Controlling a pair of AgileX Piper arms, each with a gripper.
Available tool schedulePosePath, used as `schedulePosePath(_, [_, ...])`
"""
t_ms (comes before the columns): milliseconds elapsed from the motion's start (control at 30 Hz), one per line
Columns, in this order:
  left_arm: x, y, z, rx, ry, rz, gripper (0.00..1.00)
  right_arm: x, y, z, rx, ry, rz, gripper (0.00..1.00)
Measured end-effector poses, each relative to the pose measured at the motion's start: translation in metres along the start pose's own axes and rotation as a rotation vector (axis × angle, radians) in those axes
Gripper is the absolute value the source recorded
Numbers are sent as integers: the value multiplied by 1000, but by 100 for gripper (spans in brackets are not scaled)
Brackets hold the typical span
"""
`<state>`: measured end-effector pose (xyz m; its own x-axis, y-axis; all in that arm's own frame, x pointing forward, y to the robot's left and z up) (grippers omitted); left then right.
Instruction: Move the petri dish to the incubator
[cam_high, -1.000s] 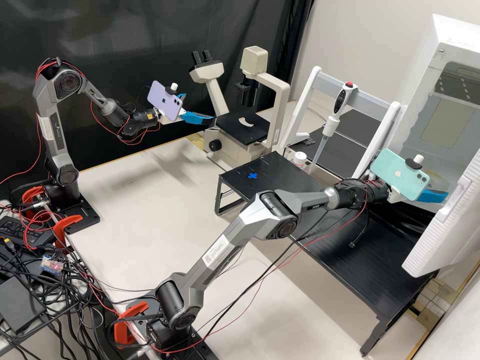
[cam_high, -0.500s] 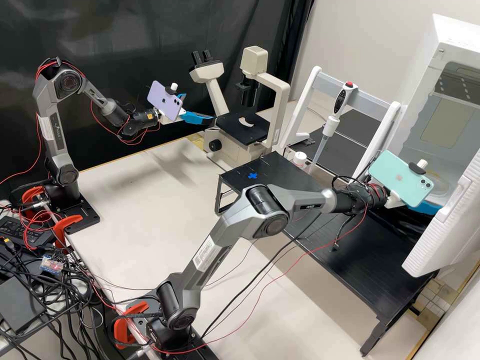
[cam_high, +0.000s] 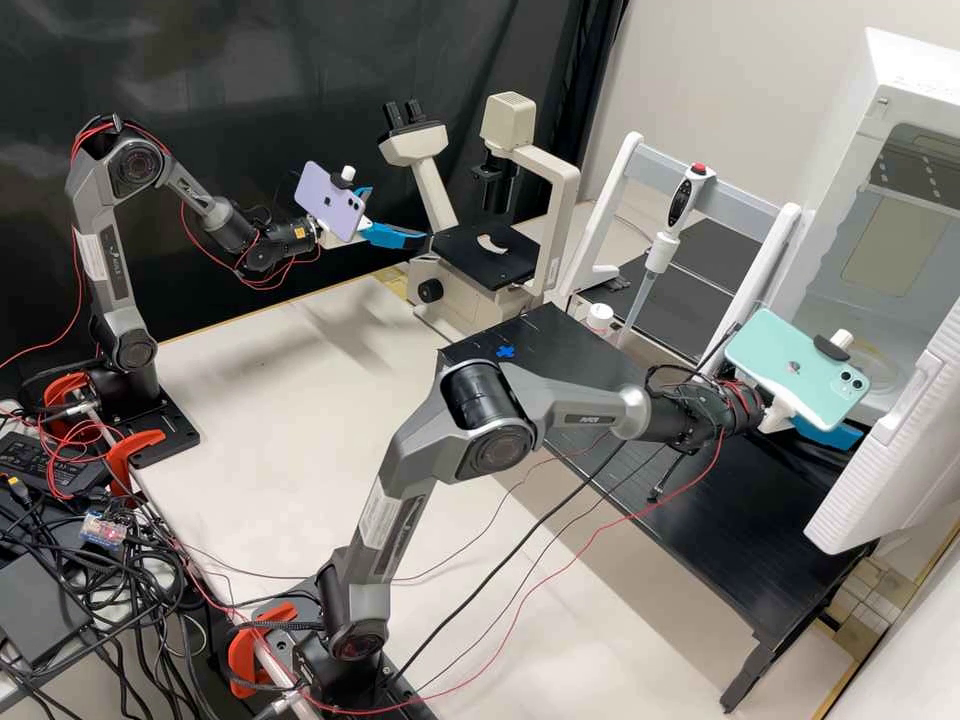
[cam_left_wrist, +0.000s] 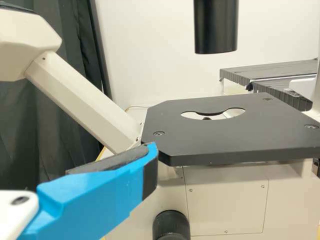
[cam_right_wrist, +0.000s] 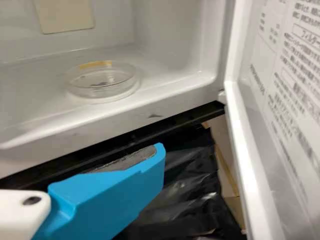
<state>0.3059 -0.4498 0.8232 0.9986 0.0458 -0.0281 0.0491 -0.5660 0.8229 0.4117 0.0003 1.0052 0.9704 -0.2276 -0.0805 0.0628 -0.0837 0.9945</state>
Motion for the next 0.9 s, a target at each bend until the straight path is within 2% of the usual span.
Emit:
schedulePosePath(167, [0,0,0,0,0,0,100,-36,-7,4,-7,19,-40,100])
schedulePosePath(367, [0,0,0,0,0,0,100,-88,-19,7,8,32,-58,100])
schedulePosePath(533, [0,0,0,0,0,0,100,-138,-43,1,-5,54,-68,100])
schedulePosePath(667, [0,0,0,0,0,0,100,-178,-68,-3,-7,134,-105,100])
schedulePosePath(867, [0,0,0,0,0,0,100,-211,-101,-2,-8,272,-194,100])
schedulePosePath(900, [0,0,0,0,0,0,100,-215,-105,-2,-18,292,-204,100])
